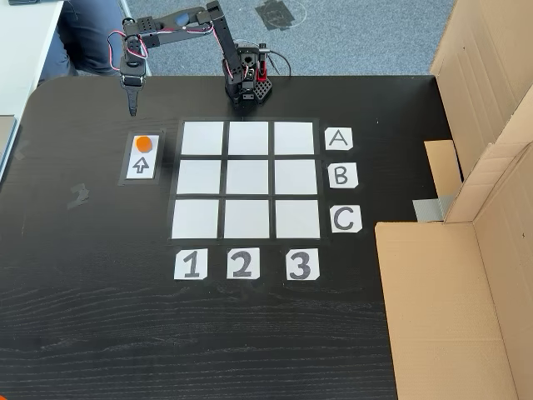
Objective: Pick up the round, orange token and place it in the grid on square A1.
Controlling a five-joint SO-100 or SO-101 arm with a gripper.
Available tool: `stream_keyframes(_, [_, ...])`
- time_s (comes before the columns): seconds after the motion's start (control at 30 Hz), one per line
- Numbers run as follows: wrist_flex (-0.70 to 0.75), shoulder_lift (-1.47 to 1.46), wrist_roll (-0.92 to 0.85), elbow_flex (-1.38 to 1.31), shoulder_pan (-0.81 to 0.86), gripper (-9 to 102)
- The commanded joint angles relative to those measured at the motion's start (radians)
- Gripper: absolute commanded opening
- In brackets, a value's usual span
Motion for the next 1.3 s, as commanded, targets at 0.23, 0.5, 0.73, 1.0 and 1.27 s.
stream_keyframes(0.23, [0.002,-0.124,0.054,-0.175,-0.1,39])
stream_keyframes(0.5, [-0.009,-0.244,0.104,-0.219,-0.152,39])
stream_keyframes(0.73, [-0.038,-0.314,0.117,-0.219,-0.172,39])
stream_keyframes(1.0, [-0.058,-0.351,0.118,-0.219,-0.181,39])
stream_keyframes(1.27, [-0.072,-0.362,0.12,-0.212,-0.196,39])
